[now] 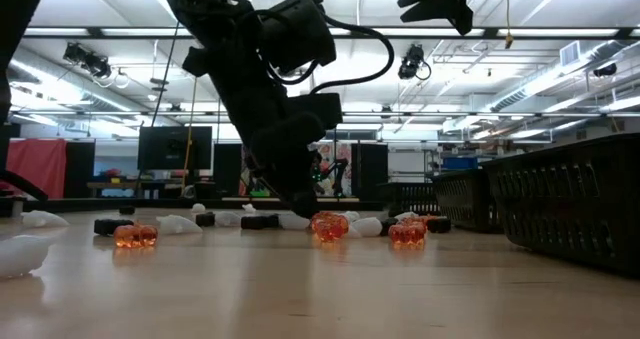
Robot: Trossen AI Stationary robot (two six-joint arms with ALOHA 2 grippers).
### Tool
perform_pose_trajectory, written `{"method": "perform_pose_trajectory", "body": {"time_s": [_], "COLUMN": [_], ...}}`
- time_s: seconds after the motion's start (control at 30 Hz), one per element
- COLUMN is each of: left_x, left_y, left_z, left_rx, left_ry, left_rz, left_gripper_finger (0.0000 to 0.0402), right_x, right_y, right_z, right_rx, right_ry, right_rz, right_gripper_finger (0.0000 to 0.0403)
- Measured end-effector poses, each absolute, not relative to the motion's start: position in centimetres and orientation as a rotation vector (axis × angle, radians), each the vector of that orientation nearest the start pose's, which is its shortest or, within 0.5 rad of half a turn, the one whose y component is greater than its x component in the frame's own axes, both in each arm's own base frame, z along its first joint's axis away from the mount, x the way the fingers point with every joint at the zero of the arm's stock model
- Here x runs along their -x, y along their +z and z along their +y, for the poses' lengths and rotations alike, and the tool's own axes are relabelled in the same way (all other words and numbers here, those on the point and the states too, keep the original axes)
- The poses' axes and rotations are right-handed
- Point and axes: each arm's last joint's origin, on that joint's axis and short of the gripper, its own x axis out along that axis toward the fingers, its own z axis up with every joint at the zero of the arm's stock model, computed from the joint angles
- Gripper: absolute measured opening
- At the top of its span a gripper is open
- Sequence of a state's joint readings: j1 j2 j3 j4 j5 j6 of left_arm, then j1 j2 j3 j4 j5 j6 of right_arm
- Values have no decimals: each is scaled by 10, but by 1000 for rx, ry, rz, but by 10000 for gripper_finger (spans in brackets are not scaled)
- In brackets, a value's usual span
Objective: Sort Halloween decoration
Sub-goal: Put the white ghost toy into the top black bin
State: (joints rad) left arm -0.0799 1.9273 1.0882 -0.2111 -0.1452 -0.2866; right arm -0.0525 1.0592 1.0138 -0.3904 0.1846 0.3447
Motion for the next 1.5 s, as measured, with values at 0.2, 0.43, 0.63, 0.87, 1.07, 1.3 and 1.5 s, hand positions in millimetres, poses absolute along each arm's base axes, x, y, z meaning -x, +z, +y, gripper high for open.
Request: {"method": "perform_pose_trajectory", "body": {"time_s": [0.2, 0.43, 0.63, 0.87, 1.07, 1.3, 1.5], "left_x": [-367, -367, -367, -371, -376, -391, -409], "left_y": [124, 126, 126, 132, 137, 158, 189], "left_z": [-24, -20, -13, -11, -1, 13, 44], "left_rx": [171, 190, 212, 212, 207, 180, 136], "left_ry": [225, 235, 238, 239, 269, 255, 253], "left_rz": [1029, 1024, 1026, 1014, 989, 914, 796], "left_gripper_finger": [87, 56, 50, 48, 48, 47, 47], "right_x": [-225, -225, -225, -223, -216, -203, -194], "right_y": [342, 342, 342, 343, 348, 357, 363], "right_z": [-17, -17, -17, -17, -17, -17, -17], "right_rx": [-309, -308, -306, -305, -306, -305, -306], "right_ry": [-307, -307, -307, -307, -309, -344, -357], "right_rz": [391, 391, 391, 389, 365, 311, 275], "right_gripper_finger": [132, 132, 132, 132, 132, 132, 132]}}
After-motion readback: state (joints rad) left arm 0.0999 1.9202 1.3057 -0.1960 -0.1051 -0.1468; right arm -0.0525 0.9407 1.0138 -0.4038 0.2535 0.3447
